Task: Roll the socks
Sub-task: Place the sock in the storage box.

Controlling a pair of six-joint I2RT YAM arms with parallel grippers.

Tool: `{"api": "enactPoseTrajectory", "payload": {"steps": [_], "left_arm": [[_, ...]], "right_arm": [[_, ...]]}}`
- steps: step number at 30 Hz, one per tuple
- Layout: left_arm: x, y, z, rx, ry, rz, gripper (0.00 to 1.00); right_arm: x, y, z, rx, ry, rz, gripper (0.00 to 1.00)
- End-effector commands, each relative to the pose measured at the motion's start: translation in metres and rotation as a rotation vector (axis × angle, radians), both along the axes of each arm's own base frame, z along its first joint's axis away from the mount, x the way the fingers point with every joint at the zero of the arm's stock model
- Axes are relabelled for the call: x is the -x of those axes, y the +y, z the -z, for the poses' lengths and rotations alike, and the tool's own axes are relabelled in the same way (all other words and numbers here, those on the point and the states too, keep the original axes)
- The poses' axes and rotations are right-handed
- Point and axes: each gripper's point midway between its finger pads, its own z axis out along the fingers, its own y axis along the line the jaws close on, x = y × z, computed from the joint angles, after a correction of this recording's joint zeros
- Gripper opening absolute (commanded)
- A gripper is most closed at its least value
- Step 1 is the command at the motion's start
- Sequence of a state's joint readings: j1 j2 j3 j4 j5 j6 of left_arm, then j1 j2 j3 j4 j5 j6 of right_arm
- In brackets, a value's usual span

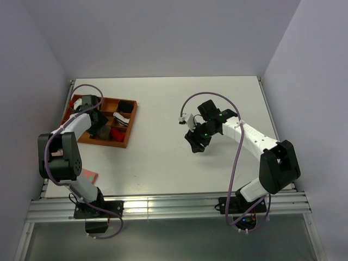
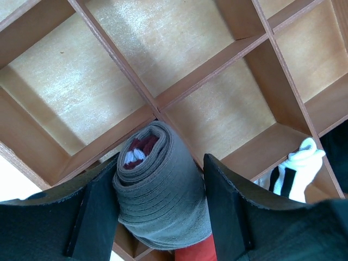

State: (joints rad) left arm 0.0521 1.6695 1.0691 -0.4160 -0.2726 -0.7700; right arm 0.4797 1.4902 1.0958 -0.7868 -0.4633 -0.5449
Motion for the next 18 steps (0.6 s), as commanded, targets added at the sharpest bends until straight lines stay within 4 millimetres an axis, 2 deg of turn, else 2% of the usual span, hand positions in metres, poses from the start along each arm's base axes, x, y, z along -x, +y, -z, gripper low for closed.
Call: {"api": "enactPoseTrajectory", "payload": {"steps": [1,18], "left_arm": [[0.005,0.002,-0.013,-0.011,-0.020,0.014,0.63],[0.023,0.004,-0.028,-0.011,-0.012,-0.012,0.61]], "right_arm": [[-0.007,0.005,-0.013,-0.025,-0.025,-0.019,0.62],[-0.004,0.003,-0.013,-0.023,-0.031,-0.025,0.62]]}}
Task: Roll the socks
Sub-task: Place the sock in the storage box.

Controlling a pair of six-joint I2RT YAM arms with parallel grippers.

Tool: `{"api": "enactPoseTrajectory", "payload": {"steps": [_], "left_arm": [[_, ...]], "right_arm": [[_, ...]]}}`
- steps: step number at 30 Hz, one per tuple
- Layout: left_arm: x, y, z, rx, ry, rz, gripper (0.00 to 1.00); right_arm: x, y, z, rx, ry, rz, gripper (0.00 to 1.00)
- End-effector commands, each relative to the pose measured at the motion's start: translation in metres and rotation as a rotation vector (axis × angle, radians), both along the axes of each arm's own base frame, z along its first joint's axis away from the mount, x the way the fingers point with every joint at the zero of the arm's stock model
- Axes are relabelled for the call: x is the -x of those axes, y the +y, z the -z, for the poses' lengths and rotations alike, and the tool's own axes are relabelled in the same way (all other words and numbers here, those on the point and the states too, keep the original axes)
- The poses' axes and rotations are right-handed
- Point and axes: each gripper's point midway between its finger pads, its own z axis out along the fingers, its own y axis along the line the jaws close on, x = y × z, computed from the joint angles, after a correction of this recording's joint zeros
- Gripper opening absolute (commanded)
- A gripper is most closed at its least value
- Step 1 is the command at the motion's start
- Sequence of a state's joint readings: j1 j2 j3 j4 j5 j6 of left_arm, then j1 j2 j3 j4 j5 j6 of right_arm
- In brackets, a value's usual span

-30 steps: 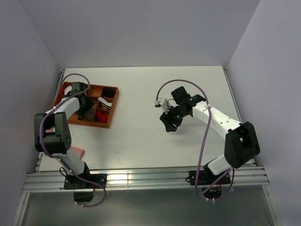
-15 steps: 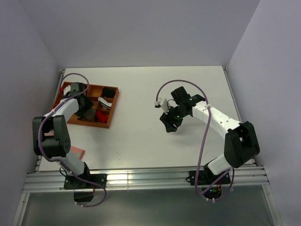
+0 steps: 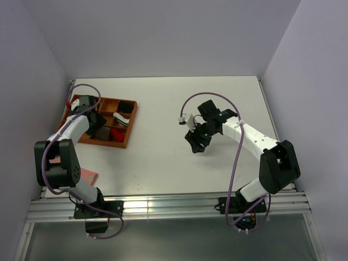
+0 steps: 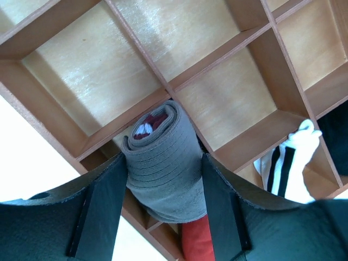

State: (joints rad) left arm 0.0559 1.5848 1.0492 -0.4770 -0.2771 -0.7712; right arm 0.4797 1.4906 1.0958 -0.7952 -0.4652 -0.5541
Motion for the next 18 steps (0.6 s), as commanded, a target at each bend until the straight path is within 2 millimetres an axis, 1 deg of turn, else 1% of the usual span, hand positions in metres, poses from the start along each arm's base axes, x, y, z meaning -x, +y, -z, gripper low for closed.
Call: {"api": "enactPoseTrajectory", "payload": {"steps": [1,4,9,15,18], "left_arm": [[0.007,0.002,-0.011,-0.004,-0.010,-0.003,0.61],[0.007,0.000,-0.013,0.006,-0.015,-0.002,0.61],[0.006,-0.003,-0.011,0.023,-0.017,-0.009,0.59],[0.007,-0.007,-0.003,0.050,-0.002,-0.030,0.56],[0.009,-0.008,0.005,0.062,0.025,-0.055,0.49]], "right_arm": [[-0.006,0.004,-0.014,-0.028,-0.035,-0.014,0.62],[-0.005,0.003,-0.013,-0.026,-0.034,-0.015,0.62],[-0.004,0.004,-0.013,-0.030,-0.031,-0.015,0.62],[-0.003,0.003,-0.012,-0.027,-0.024,-0.016,0.62],[-0.004,0.004,-0.014,-0.029,-0.028,-0.016,0.62]]}}
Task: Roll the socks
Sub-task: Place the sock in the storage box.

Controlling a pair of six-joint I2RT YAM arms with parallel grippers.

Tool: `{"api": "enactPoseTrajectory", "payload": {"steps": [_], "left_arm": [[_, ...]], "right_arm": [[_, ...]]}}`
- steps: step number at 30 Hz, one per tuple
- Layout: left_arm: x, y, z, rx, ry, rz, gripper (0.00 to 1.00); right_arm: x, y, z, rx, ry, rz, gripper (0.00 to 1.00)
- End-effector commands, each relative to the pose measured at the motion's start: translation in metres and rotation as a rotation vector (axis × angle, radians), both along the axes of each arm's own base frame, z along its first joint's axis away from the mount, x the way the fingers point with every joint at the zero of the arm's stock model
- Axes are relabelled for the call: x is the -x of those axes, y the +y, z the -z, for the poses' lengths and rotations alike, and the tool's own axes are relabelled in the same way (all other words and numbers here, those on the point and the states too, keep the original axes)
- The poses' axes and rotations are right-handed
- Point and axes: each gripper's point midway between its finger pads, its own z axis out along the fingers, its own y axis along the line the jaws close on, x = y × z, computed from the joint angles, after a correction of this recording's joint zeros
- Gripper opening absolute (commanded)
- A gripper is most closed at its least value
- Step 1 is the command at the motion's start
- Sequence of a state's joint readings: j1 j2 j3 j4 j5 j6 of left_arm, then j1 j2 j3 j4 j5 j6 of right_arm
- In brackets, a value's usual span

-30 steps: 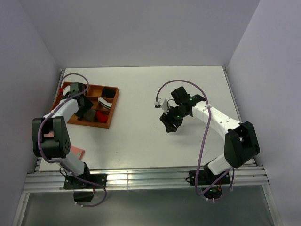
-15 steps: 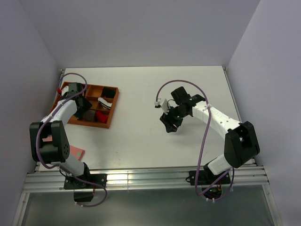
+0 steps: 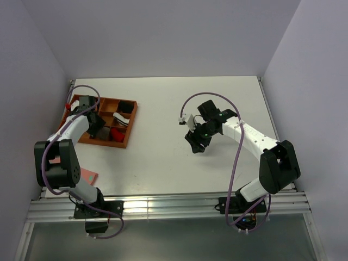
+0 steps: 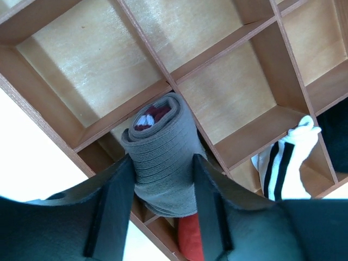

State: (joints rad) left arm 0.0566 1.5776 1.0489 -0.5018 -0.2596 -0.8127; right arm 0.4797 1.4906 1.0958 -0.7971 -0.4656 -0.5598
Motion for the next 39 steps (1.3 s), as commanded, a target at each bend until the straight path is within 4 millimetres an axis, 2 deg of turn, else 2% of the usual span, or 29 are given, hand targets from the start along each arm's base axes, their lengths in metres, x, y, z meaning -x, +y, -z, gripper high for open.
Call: {"api": "enactPoseTrajectory", "payload": {"steps": [1,2,4,5,10,14,21,28,31,37,39], "left_arm": [[0.006,-0.004,0.007,0.030,0.029,-0.036,0.45],[0.007,-0.004,0.012,0.036,0.043,-0.043,0.35],[0.007,-0.006,0.015,0.047,0.052,-0.051,0.25],[0.008,-0.007,0.020,0.055,0.062,-0.049,0.16],[0.013,-0.011,0.038,0.071,0.097,-0.058,0.00],[0.012,-0.013,0.054,0.082,0.134,-0.060,0.00],[0.005,-0.016,0.071,0.096,0.170,-0.062,0.00],[-0.009,-0.013,0.061,0.079,0.142,-0.033,0.07],[-0.019,-0.016,0.056,0.087,0.112,-0.003,0.16],[-0.011,-0.014,0.041,0.073,0.081,-0.007,0.39],[-0.006,-0.013,0.040,0.069,0.078,-0.014,0.42]], "right_arm": [[-0.005,0.004,-0.013,-0.029,-0.027,-0.009,0.62],[-0.005,0.004,-0.015,-0.030,-0.032,-0.011,0.62],[-0.005,0.004,-0.015,-0.029,-0.033,-0.009,0.62],[-0.004,0.004,-0.014,-0.029,-0.029,-0.010,0.62],[-0.004,0.003,-0.011,-0.025,-0.019,-0.010,0.62],[-0.004,0.005,-0.012,-0.029,-0.021,-0.013,0.62],[-0.006,0.004,-0.011,-0.023,-0.020,-0.008,0.62],[-0.009,0.004,-0.011,-0.018,-0.030,0.005,0.62],[-0.009,0.004,-0.010,-0.018,-0.026,0.004,0.62],[-0.010,0.004,-0.014,-0.019,-0.030,0.006,0.62],[-0.009,0.005,-0.016,-0.021,-0.032,0.002,0.62]]}}
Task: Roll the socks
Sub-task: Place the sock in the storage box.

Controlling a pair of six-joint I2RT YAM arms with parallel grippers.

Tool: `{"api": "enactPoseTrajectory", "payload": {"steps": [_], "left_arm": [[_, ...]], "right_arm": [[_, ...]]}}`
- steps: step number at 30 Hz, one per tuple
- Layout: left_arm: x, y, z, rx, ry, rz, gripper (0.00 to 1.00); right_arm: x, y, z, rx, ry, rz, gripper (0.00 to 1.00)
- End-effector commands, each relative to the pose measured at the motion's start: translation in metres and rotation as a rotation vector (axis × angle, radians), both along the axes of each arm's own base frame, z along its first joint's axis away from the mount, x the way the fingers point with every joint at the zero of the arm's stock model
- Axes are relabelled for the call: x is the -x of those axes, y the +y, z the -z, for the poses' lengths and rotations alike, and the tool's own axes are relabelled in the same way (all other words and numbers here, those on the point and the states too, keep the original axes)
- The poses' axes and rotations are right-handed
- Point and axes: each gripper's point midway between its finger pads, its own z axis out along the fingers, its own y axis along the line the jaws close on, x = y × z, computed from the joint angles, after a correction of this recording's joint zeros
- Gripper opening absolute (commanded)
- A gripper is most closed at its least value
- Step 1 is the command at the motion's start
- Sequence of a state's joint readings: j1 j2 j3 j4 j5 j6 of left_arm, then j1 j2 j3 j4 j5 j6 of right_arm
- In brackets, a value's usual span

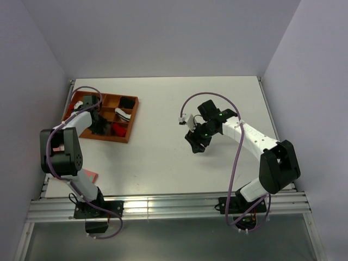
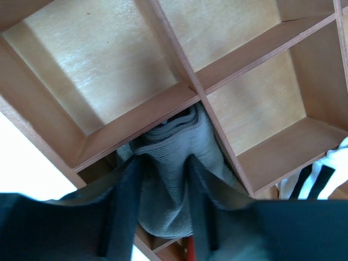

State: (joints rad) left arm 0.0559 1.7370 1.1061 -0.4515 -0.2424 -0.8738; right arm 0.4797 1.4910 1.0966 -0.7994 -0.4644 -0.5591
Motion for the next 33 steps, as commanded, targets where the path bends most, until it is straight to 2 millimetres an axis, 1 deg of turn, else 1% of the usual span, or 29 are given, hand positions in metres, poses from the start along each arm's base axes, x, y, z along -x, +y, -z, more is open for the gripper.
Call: {"api": "enactPoseTrajectory", "payload": {"steps": [1,4,7,9,10,13,15,16,18,19,23,24,26,27,29,30,32,33], "left_arm": [[0.020,-0.009,0.004,0.023,0.038,0.028,0.45],[0.022,-0.007,0.000,0.011,0.032,0.027,0.49],[0.019,-0.006,0.000,0.007,0.016,0.035,0.52],[0.012,-0.008,-0.002,0.013,-0.018,0.048,0.52],[0.013,-0.010,-0.004,0.021,-0.030,0.049,0.52],[0.009,-0.011,-0.017,0.021,-0.077,0.061,0.54],[0.010,-0.009,-0.022,0.009,-0.080,0.061,0.55],[0.008,-0.009,-0.030,0.003,-0.096,0.068,0.55],[0.010,-0.007,-0.035,-0.005,-0.095,0.067,0.57],[0.007,-0.007,-0.041,-0.009,-0.104,0.069,0.57],[0.008,-0.005,-0.051,-0.019,-0.107,0.070,0.58],[0.007,-0.004,-0.058,-0.024,-0.121,0.071,0.58],[0.008,-0.004,-0.065,-0.028,-0.134,0.071,0.58],[0.008,-0.004,-0.075,-0.034,-0.159,0.071,0.58],[0.009,-0.004,-0.087,-0.040,-0.180,0.081,0.58],[0.008,-0.003,-0.101,-0.050,-0.212,0.087,0.58],[0.007,-0.007,-0.116,-0.044,-0.247,0.110,0.58],[0.006,-0.010,-0.130,-0.048,-0.283,0.129,0.57]], "right_arm": [[-0.010,0.005,-0.016,-0.023,-0.031,0.002,0.62],[-0.009,0.004,-0.017,-0.024,-0.035,0.004,0.62],[-0.007,0.004,-0.016,-0.026,-0.036,0.002,0.62],[-0.006,0.003,-0.015,-0.026,-0.036,0.001,0.62],[-0.006,0.003,-0.015,-0.025,-0.037,0.003,0.62],[-0.007,0.002,-0.015,-0.019,-0.040,0.003,0.62],[-0.008,0.003,-0.016,-0.023,-0.045,0.006,0.62],[-0.008,0.003,-0.017,-0.024,-0.047,0.008,0.62],[-0.010,0.005,-0.020,-0.035,-0.052,0.008,0.62],[-0.010,0.006,-0.021,-0.036,-0.050,0.007,0.63],[-0.014,0.007,-0.024,-0.045,-0.064,0.020,0.63],[-0.016,0.008,-0.025,-0.046,-0.070,0.024,0.63],[-0.018,0.009,-0.029,-0.058,-0.088,0.035,0.63],[-0.019,0.009,-0.031,-0.063,-0.097,0.039,0.63],[-0.021,0.010,-0.035,-0.070,-0.111,0.050,0.63],[-0.023,0.010,-0.038,-0.074,-0.120,0.055,0.63],[-0.026,0.012,-0.045,-0.087,-0.134,0.071,0.63],[-0.028,0.013,-0.048,-0.093,-0.142,0.077,0.63]]}}
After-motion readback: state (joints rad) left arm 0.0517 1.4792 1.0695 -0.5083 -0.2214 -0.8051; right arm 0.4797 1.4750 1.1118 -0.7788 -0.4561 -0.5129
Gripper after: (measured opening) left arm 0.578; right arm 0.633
